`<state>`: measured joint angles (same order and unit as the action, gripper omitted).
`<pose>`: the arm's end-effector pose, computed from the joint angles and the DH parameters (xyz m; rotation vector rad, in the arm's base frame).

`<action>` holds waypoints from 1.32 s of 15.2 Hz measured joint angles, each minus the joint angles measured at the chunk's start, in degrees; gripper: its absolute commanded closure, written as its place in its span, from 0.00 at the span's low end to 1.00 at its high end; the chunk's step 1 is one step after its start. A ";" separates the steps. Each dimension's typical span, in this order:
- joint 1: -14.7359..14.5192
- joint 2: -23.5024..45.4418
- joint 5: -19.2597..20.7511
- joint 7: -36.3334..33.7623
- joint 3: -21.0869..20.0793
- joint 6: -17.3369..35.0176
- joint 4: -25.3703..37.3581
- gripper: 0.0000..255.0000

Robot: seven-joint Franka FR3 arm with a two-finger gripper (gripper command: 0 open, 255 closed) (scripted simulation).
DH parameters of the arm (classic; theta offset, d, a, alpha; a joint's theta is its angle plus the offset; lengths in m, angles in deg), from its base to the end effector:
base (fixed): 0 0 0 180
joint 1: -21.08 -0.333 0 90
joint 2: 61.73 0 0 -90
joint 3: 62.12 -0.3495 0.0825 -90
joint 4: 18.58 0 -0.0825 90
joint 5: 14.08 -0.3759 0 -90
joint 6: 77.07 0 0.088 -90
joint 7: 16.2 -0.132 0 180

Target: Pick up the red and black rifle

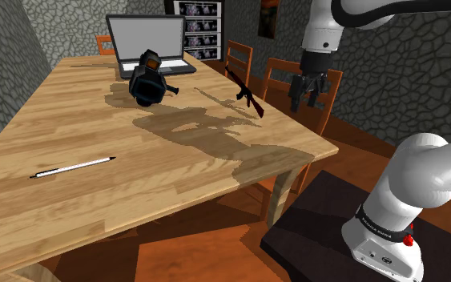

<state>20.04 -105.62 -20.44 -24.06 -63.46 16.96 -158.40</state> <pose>0.2825 0.0273 0.5509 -3.0450 0.1708 0.0628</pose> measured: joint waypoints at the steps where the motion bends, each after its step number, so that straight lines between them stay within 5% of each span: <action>1: 0.00 0.00 0.00 0.00 0.00 0.00 0.00 0.00; 11: 1.96 18.95 0.89 -1.20 0.78 8.67 12.22 0.00; 20: 3.48 37.54 1.42 -2.71 2.03 11.92 29.61 0.00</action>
<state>23.52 -68.07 -19.01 -26.77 -61.42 28.88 -128.79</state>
